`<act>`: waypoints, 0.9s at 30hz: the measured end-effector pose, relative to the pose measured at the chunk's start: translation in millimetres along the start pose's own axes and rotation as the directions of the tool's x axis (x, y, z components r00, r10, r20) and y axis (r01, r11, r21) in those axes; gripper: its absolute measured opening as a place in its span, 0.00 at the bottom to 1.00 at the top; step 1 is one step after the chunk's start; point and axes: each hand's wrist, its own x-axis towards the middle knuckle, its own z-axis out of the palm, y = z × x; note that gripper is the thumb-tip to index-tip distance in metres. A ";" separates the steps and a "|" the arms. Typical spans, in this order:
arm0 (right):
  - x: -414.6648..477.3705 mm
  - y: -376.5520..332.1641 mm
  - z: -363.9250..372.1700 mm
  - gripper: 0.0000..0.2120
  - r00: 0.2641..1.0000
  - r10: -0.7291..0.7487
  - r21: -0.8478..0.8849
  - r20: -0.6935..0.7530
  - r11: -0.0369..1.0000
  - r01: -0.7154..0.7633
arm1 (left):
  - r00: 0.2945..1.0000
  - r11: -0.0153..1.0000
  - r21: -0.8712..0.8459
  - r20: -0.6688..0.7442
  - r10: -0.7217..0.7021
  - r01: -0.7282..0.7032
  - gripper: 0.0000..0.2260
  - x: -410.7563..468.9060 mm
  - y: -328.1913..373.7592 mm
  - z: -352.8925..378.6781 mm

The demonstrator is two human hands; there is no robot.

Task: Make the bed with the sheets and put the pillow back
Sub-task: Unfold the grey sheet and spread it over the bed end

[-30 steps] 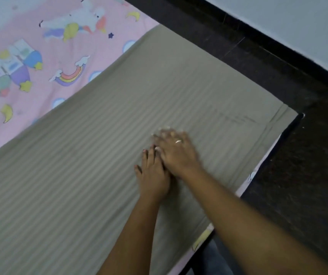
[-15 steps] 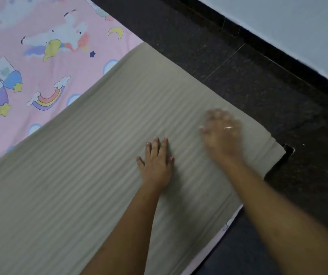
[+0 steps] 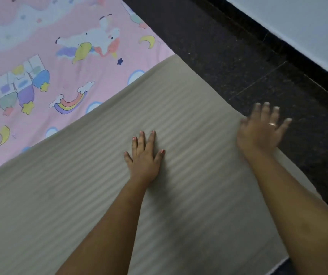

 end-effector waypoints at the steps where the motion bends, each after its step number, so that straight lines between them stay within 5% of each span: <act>1: -5.1 -25.2 3.5 0.25 0.982 -0.159 0.005 -0.099 0.987 0.160 | 1.000 1.000 -0.012 0.007 -0.001 0.001 0.27 7.7 -1.7 -3.6; 4: -45.3 -123.8 25.4 0.24 0.716 -0.691 0.061 -0.098 0.714 0.698 | 1.000 0.997 -0.074 -0.020 0.002 -0.003 0.25 27.3 -10.5 -14.2; 6: -64.3 -165.3 33.2 0.26 0.504 -0.862 0.101 0.055 0.507 0.856 | 0.997 0.993 -0.120 -0.079 -0.006 -0.004 0.25 34.9 -20.6 -19.2; 8: -43.3 -175.3 41.2 0.29 0.420 -0.891 0.115 0.174 0.442 0.890 | 0.990 0.997 -0.075 -0.137 -0.018 0.007 0.24 37.3 -32.6 -23.7; 10: -1.1 -164.3 46.7 0.31 0.468 -0.868 0.075 0.167 0.485 0.872 | 0.987 0.998 -0.037 -0.151 -0.047 0.042 0.25 36.9 -43.1 -28.2; 13: 61.8 -142.1 40.7 0.31 0.672 -0.736 -0.050 0.083 0.671 0.740 | 0.987 0.995 -0.031 -0.129 -0.095 0.091 0.29 36.5 -51.3 -32.5; 16: 100.5 -128.6 26.9 0.29 0.928 -0.357 -0.041 0.110 0.931 0.363 | 0.992 0.995 -0.007 -0.084 -0.097 0.097 0.32 44.8 -52.6 -38.4; 18: 103.2 -141.2 18.5 0.30 0.973 -0.217 -0.049 0.075 0.974 0.221 | 0.995 0.995 0.010 -0.029 -0.100 0.101 0.37 56.7 -51.6 -47.1; 19: 95.3 -156.0 17.7 0.30 0.953 -0.302 -0.060 0.012 0.951 0.302 | 0.995 0.995 0.020 -0.001 -0.097 0.097 0.39 62.9 -50.9 -51.1; 21: 62.0 -196.0 21.0 0.29 0.796 -0.606 -0.021 -0.020 0.796 0.605 | 0.995 0.995 0.042 0.037 -0.089 0.087 0.43 71.9 -51.0 -56.9; 24: -18.4 -255.1 35.2 0.26 0.384 -0.915 0.104 0.123 0.397 0.912 | 0.989 0.988 0.055 0.033 -0.147 0.145 0.47 78.5 -60.1 -56.3; 25: -39.5 -265.9 37.6 0.25 0.296 -0.938 0.144 0.178 0.323 0.935 | 0.980 0.979 0.064 0.027 -0.195 0.193 0.50 79.0 -64.4 -55.5; 27: -48.0 -273.1 45.6 0.24 0.251 -0.939 0.140 0.235 0.289 0.947 | 0.965 0.963 0.076 0.014 -0.260 0.258 0.56 78.7 -71.7 -54.0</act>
